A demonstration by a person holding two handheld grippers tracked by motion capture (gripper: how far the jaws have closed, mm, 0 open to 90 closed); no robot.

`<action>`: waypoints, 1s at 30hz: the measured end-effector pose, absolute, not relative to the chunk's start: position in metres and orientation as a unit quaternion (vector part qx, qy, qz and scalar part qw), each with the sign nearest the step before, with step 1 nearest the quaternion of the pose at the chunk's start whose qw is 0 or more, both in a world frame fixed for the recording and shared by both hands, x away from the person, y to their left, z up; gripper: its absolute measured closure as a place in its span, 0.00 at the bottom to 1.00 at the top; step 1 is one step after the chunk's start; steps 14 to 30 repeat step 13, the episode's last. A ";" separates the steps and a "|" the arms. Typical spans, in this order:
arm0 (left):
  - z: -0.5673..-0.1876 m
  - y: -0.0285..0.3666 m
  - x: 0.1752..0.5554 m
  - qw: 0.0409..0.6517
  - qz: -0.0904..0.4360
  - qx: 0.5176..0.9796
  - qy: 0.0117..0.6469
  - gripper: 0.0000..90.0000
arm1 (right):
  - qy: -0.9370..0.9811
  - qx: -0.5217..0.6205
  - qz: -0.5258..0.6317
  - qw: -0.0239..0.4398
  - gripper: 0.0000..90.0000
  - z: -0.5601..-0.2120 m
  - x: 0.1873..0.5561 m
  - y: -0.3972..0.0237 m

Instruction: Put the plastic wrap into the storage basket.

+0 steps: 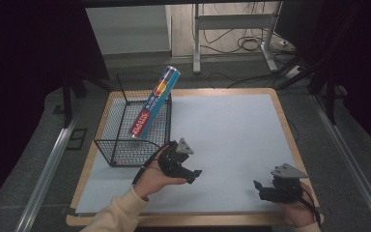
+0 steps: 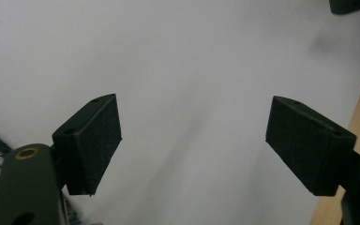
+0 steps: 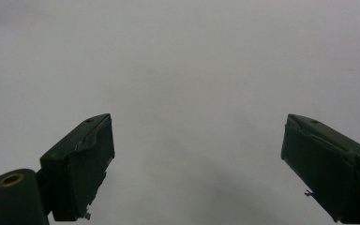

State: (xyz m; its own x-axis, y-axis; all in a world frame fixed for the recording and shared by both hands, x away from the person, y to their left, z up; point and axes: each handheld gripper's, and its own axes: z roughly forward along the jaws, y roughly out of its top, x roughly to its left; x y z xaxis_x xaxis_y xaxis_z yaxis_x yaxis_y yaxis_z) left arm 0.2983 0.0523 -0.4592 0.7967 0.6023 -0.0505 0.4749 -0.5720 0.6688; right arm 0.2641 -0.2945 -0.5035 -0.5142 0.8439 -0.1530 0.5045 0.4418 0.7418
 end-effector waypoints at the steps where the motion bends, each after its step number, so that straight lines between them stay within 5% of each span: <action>1: -0.462 0.051 0.297 0.347 0.090 0.883 0.304 0.20 | 0.807 0.418 0.324 0.263 0.11 -0.503 0.264 -0.295; 30: -0.467 0.052 0.296 0.346 0.080 0.884 0.304 0.20 | 0.802 0.413 0.335 0.272 0.11 -0.502 0.264 -0.295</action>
